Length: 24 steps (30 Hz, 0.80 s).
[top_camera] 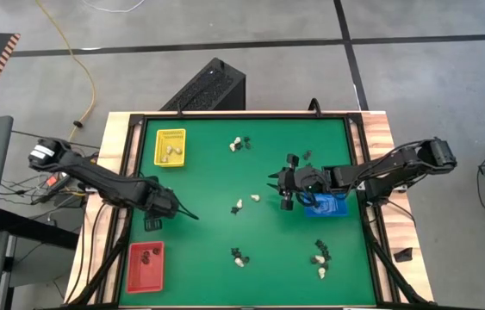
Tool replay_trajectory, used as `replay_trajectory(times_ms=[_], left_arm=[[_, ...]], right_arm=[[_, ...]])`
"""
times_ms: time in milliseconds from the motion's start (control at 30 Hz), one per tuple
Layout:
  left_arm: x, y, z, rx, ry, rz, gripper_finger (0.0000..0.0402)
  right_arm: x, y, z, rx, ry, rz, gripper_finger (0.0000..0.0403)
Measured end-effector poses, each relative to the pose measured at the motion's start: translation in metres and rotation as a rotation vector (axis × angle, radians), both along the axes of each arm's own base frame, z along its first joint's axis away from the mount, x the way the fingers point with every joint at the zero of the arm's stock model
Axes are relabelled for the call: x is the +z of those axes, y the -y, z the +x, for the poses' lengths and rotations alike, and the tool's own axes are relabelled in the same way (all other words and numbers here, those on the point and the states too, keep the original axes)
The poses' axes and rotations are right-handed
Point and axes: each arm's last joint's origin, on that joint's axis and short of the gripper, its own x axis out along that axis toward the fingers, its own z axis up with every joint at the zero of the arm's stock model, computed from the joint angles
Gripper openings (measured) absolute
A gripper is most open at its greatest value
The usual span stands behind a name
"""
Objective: Sort Halloween decoration
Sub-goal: Put the black spider toy into the blue bin
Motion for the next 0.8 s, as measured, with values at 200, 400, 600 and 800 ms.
replay_trajectory(times_ms=[200, 400, 600, 800], left_arm=[[-0.011, 0.002, 0.007, 0.002, -0.036, 0.032, 0.0139], [-0.023, 0.003, 0.009, 0.004, -0.079, 0.024, 0.0139], [-0.024, 0.002, 0.007, 0.016, -0.070, 0.019, 0.0139], [-0.022, 0.002, 0.005, 0.040, -0.041, 0.007, 0.0117]], right_arm=[[0.000, 0.002, 0.000, 0.003, -0.006, -0.017, 0.0146], [0.000, 0.002, 0.000, 0.006, -0.007, -0.021, 0.0146], [0.000, 0.002, 0.000, 0.006, -0.008, -0.021, 0.0146], [0.000, 0.002, 0.000, 0.007, -0.007, -0.021, 0.0146]])
